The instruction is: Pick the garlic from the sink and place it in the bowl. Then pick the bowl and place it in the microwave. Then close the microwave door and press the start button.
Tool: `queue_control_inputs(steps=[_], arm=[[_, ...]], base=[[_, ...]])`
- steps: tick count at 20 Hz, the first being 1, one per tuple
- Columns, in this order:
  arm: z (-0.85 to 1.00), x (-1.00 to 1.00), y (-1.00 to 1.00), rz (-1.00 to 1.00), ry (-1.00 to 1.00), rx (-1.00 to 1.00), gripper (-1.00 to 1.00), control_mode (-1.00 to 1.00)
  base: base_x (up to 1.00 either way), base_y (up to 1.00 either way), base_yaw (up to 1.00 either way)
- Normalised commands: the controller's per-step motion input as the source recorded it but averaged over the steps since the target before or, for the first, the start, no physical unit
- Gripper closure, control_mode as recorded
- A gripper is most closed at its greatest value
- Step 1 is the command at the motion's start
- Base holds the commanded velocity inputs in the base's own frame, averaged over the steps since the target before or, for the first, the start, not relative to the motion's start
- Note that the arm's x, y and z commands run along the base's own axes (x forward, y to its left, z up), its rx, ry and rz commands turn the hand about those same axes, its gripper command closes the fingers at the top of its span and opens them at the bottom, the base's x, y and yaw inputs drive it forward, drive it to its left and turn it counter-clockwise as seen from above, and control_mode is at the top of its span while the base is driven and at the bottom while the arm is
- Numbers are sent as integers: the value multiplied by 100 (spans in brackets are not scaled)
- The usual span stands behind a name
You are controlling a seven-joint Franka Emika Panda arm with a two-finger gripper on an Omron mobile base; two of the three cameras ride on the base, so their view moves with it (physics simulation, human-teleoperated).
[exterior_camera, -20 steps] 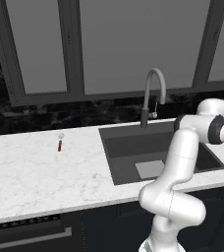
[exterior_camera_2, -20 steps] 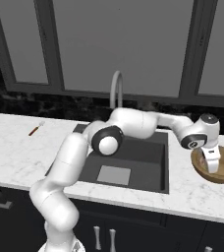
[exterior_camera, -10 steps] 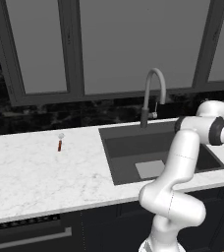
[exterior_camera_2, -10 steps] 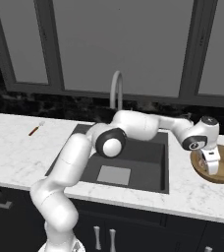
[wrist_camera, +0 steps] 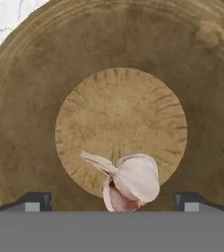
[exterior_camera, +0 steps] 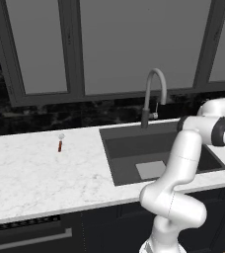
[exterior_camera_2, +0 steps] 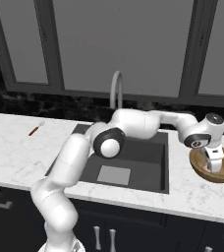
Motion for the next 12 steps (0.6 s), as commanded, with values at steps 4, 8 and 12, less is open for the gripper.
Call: queue_control_inputs(steps=[4, 8, 12], arm=[[30, -28, 0, -2, -13, 1, -100, -100], [4, -42, 0, -11, -5, 3, -100, -100], [0, -40, -7, -13, 0, 3, -100, -100]], base=[[0, 0, 0], [0, 0, 0], [0, 0, 0]])
